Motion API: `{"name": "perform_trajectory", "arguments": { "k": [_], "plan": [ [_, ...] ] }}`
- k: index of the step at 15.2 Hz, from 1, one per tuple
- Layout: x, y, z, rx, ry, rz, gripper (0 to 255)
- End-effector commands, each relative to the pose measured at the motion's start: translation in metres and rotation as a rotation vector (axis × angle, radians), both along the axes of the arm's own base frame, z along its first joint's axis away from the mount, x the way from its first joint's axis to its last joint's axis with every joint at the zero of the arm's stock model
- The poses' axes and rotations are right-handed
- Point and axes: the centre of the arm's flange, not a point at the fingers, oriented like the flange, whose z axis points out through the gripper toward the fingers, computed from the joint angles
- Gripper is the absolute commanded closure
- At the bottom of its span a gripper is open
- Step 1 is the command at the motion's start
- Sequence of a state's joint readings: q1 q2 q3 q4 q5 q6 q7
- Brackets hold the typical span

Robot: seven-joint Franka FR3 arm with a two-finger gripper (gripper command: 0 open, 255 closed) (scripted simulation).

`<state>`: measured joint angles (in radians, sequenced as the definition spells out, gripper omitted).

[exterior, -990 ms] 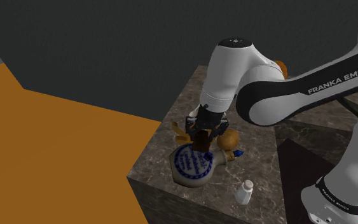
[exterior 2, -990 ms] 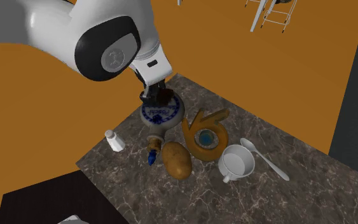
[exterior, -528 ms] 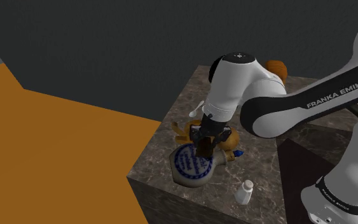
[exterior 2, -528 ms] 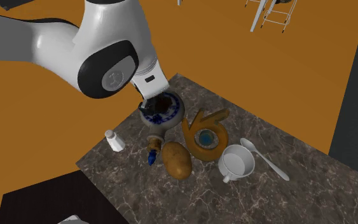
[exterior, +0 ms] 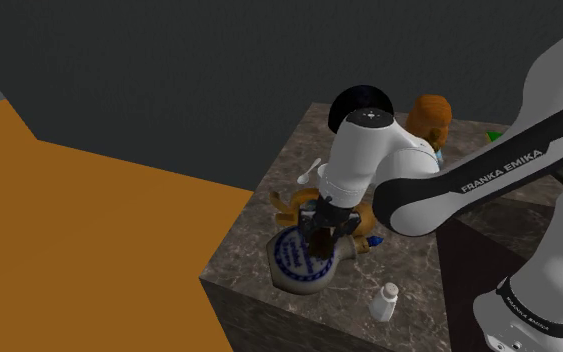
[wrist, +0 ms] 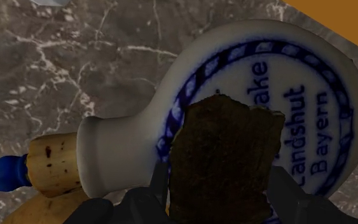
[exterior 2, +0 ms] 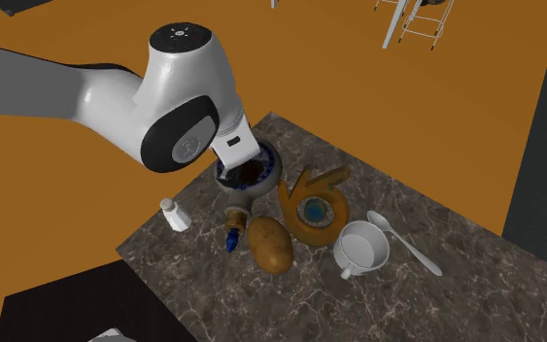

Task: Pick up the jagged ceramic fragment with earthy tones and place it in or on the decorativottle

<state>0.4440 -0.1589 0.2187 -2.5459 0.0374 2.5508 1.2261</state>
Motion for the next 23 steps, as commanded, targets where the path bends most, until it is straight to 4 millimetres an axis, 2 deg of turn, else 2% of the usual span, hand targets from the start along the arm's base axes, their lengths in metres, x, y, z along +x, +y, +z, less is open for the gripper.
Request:
{"name": "perform_trajectory", "arguments": {
  "k": [1, 8, 9, 14, 18, 23],
  "plan": [
    [-0.001, 0.002, -0.007, 0.001, -0.001, 0.000, 255],
    [-0.001, 0.002, -0.007, 0.001, -0.001, 0.000, 255],
    [-0.001, 0.002, -0.007, 0.001, -0.001, 0.000, 0],
    [-0.001, 0.002, -0.007, 0.001, -0.001, 0.000, 0],
    [-0.008, -0.003, 0.042, 0.001, -0.001, 0.000, 0],
    [-0.008, -0.003, 0.042, 0.001, -0.001, 0.000, 0]
  ]
}}
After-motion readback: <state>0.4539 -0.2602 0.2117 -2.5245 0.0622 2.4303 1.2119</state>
